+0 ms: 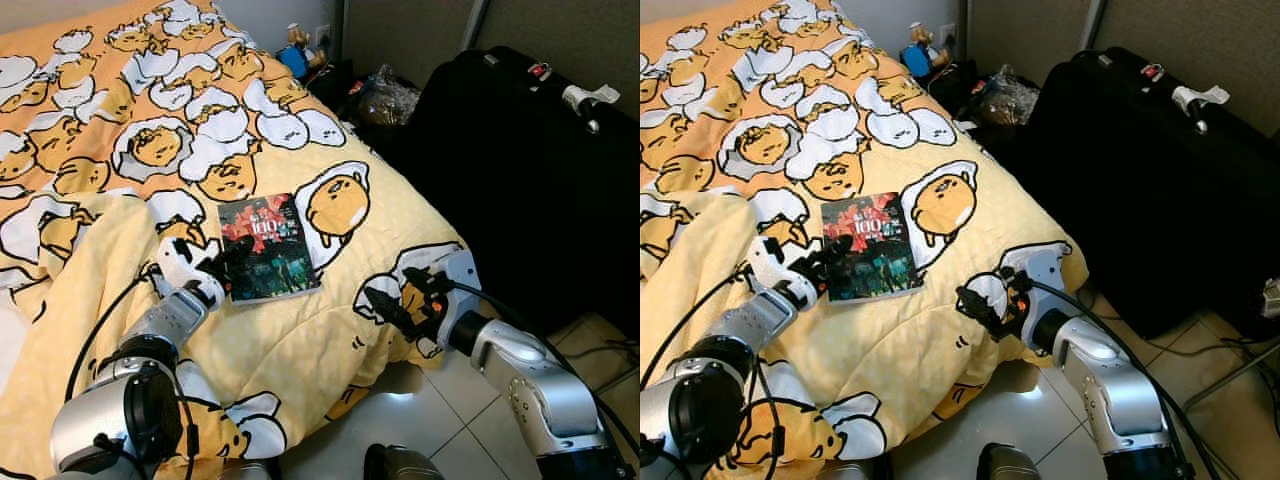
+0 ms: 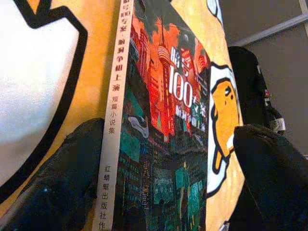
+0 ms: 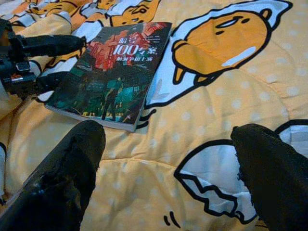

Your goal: Clean up the room

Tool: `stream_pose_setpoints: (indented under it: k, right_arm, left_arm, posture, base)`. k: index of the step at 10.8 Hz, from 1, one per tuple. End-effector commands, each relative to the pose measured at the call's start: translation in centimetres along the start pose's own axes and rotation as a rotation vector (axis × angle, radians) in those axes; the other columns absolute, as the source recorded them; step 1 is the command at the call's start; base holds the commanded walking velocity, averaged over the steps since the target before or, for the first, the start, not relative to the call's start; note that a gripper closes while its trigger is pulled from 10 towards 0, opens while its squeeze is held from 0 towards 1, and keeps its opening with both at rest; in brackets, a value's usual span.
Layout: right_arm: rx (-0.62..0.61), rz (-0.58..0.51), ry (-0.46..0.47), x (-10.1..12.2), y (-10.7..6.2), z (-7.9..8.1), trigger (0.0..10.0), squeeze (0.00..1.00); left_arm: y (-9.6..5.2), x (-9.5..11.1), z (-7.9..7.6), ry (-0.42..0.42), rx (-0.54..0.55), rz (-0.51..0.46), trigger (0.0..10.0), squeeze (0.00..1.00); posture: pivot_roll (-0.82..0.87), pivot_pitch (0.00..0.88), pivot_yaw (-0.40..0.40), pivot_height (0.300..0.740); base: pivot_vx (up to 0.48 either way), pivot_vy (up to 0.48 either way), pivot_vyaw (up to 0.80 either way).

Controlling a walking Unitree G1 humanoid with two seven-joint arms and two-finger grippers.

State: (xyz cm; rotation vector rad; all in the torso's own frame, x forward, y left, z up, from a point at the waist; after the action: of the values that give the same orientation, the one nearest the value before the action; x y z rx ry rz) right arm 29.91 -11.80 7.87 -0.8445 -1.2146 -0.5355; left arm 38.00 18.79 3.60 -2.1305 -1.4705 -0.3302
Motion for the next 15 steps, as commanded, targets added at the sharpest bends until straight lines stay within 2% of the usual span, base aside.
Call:
stream_pose_setpoints:
  k: [1, 2, 4, 5, 6, 7, 8, 9, 12, 15]
  right_arm:
    - [-0.019, 0.002, -0.001, -0.2, -0.2, -0.3, 10.0, 0.0]
    - [-0.02, 0.002, -0.001, -0.3, -0.1, -0.3, 10.0, 0.0]
    - [-0.02, 0.003, -0.002, -0.3, -0.1, -0.2, 10.0, 0.0]
    - [-0.02, 0.004, -0.003, -0.3, -0.1, -0.3, 10.0, 0.0]
    - [-0.018, 0.007, -0.004, -0.3, -0.2, -0.3, 10.0, 0.0]
    - [-0.018, 0.009, -0.006, -0.4, -0.3, -0.3, 10.0, 0.0]
    - [-0.016, 0.014, -0.009, -0.4, -0.5, -0.4, 10.0, 0.0]
    - [-0.018, 0.02, -0.011, -0.5, -0.6, -0.5, 10.0, 0.0]
    - [-0.014, 0.023, -0.012, -0.5, -0.6, -0.6, 10.0, 0.0]
    - [-0.007, 0.022, -0.011, -0.5, -0.4, -0.4, 10.0, 0.0]
  left_arm:
    - [-0.1, 0.3, 0.3, 0.07, 0.026, 0.014, 10.0, 0.0]
    - [-0.3, 0.0, 0.8, 0.121, 0.051, 0.034, 10.0, 0.0]
    - [-1.0, -1.0, 3.0, 0.276, 0.163, 0.118, 10.0, 0.0]
    - [-1.3, -1.5, 3.6, 0.297, 0.19, 0.145, 10.0, 0.0]
    - [-1.6, -2.0, 4.4, 0.282, 0.244, 0.17, 10.0, 0.0]
    - [-1.7, -2.4, 4.7, 0.235, 0.253, 0.173, 10.0, 0.0]
    - [-1.5, -2.9, 4.0, 0.155, 0.191, 0.176, 8.0, 0.0]
    - [-1.3, -3.6, 3.2, 0.152, 0.135, 0.204, 0.0, 0.0]
    - [-0.9, -3.5, 2.3, 0.079, 0.086, 0.174, 0.0, 0.0]
    - [-0.8, -4.3, 1.5, 0.091, 0.026, 0.219, 0.0, 0.0]
  posture:
    - [-0.14, 0.105, 0.079, 0.74]
    - [-0.14, 0.104, 0.08, 0.74]
    - [-0.14, 0.106, 0.079, 0.74]
    - [-0.14, 0.106, 0.079, 0.74]
    - [-0.15, 0.111, 0.075, 0.74]
    - [-0.15, 0.111, 0.074, 0.74]
    - [-0.16, 0.115, 0.071, 0.74]
    - [-0.17, 0.116, 0.066, 0.74]
    - [-0.17, 0.115, 0.063, 0.74]
    - [-0.16, 0.114, 0.063, 0.74]
  base:
    - [0.0, 0.0, 0.0]
    - [0.0, 0.0, 0.0]
    - [0.0, 0.0, 0.0]
    - [0.0, 0.0, 0.0]
    - [0.0, 0.0, 0.0]
    - [0.0, 0.0, 0.0]
    - [0.0, 0.0, 0.0]
    - [0.0, 0.0, 0.0]
    - [0.0, 0.0, 0.0]
    - [0.0, 0.0, 0.0]
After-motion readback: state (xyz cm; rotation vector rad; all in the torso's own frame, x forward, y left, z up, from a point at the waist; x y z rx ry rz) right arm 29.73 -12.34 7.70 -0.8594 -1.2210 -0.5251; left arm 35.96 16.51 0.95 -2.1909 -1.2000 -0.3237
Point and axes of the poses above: a point about 5 cm out from each wrist's last joint towards the gripper, its own y axis pointing out of the wrist towards the gripper, its own x axis along the axis of the wrist's last joint, z = x × y, the point moved 5 cm from there along y, pointing out of the wrist towards the gripper, and after that the axes turned 5 degrees about -y, right-handed, at the moved point
